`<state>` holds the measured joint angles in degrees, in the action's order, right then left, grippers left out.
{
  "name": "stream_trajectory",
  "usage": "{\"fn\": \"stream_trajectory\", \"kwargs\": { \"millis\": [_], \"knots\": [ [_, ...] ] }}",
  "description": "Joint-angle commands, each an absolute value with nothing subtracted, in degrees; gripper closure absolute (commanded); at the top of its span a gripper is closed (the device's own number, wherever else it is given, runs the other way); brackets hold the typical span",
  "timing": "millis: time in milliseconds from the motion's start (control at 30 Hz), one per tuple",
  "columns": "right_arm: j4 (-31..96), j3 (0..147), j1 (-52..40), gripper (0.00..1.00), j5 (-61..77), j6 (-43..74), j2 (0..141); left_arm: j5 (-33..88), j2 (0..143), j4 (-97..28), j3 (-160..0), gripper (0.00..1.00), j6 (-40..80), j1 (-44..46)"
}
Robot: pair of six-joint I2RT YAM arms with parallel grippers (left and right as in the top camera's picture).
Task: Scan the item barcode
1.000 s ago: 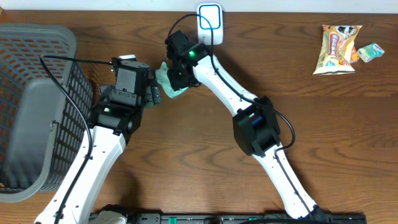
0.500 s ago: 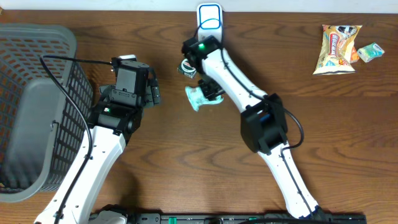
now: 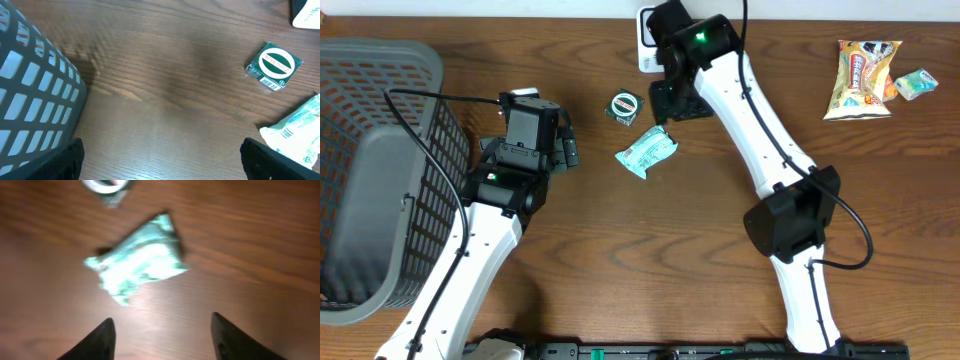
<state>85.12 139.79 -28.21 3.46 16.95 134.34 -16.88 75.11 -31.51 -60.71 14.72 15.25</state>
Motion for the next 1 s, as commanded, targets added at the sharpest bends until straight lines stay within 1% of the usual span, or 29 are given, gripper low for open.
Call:
{"fn": "stream_trajectory", "kwargs": {
  "millis": [0,233,400,533,600,667,700,767,800,867,967],
  "knots": [
    [82.39,138.06,-29.41,0.49,15.14,16.45,136.16,-17.87,74.81,-31.48,-60.9,0.02,13.98,15.07],
    [73.71,128.2,-30.11,0.48,15.38,29.67,136.18,-17.87,74.81,-31.51,-60.9,0.03,13.98,15.07],
    [67.9,120.4,-29.04,0.48,16.21,31.27,136.18,-17.87,74.81,-31.48,-60.9,0.02,13.98,15.07],
    [65.93,116.84,-28.34,0.56,12.78,31.27,136.18,-17.87,74.81,-31.48,-60.9,0.02,13.98,15.07],
    [66.15,116.55,-27.66,0.55,8.62,31.27,136.18,-17.87,74.81,-31.51,-60.9,0.02,13.98,15.07],
    [65.21,116.71,-26.74,0.48,7.62,31.22,136.18,-17.87,74.81,-31.48,-60.9,0.02,13.98,15.07],
    [64.6,117.12,-26.06,0.46,7.73,31.22,136.18,-17.87,74.81,-31.51,-60.9,0.02,13.98,15.07],
    [62.74,117.49,-24.95,0.47,8.49,31.22,136.18,-17.87,74.81,-31.51,-60.9,0.02,13.98,15.07],
    [61.08,117.54,-24.29,0.47,9.21,31.18,136.18,-17.87,74.81,-31.48,-60.9,0.02,13.98,15.07],
    [55.02,117.56,-22.52,0.46,14.85,28.32,136.18,-17.87,74.81,-31.46,-60.9,0.02,13.98,15.07],
    [53.28,117.73,-21.63,0.44,20.29,27.44,136.18,-17.87,74.81,-31.51,-60.9,0.02,13.98,15.07]
  ]
}}
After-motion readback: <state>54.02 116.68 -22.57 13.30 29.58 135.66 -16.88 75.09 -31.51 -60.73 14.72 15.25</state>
